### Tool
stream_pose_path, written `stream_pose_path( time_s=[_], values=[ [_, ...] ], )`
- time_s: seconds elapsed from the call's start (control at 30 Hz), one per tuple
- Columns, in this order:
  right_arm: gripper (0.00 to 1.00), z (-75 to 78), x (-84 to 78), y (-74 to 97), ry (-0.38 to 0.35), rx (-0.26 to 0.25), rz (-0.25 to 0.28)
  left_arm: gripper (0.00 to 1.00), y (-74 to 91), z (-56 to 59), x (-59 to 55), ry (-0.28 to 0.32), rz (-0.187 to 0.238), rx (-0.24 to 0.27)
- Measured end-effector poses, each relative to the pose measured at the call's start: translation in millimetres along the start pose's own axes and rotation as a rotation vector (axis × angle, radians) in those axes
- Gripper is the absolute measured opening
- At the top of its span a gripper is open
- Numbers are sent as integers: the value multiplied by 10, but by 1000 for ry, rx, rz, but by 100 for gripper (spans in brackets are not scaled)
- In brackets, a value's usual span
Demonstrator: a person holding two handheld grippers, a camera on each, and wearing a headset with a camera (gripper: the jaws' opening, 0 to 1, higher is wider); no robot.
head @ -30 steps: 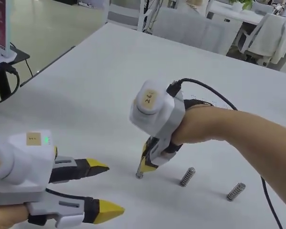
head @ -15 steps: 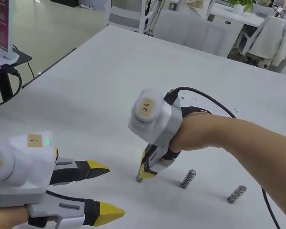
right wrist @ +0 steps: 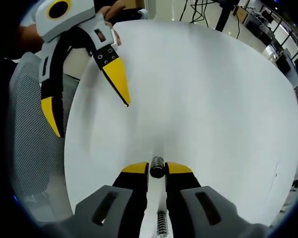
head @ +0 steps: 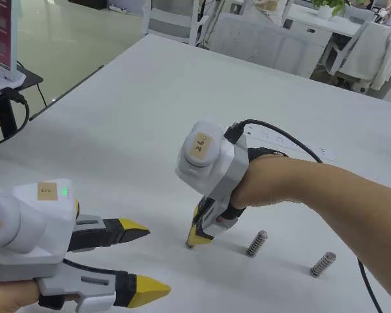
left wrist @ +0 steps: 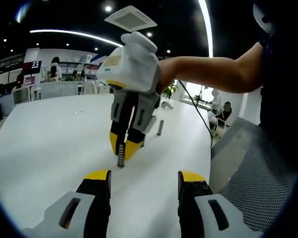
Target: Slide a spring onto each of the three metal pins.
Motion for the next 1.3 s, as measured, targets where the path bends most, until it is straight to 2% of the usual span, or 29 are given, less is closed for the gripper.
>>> stream_pose_path(
  time_s=[0.43, 0.63, 1.17, 1.3],
  values=[
    [24, 14, -70, 59, -31, -21, 32, 50, -21, 14, 8, -3, -1, -5],
    [26, 3, -122, 103, -57, -31, 56, 50, -43, 28, 16, -6, -4, -10],
    [27, -169, -241, 219, -117, -57, 147, 53, -64, 64, 58, -13, -6, -15],
    [27, -243, -264, 251, -145, -55, 193, 53, -58, 73, 67, -16, -8, -15]
  ],
)
Point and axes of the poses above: the centre of the closed fingertips' face, and the gripper's own axes: y roughly backward along the fingers, z roughly to its right, x roughly out of its top, the point moved 2 cm from there along y, roughly backward along the fingers, and after that the axes turned 8 degrees about x, right-handed, at the moved point
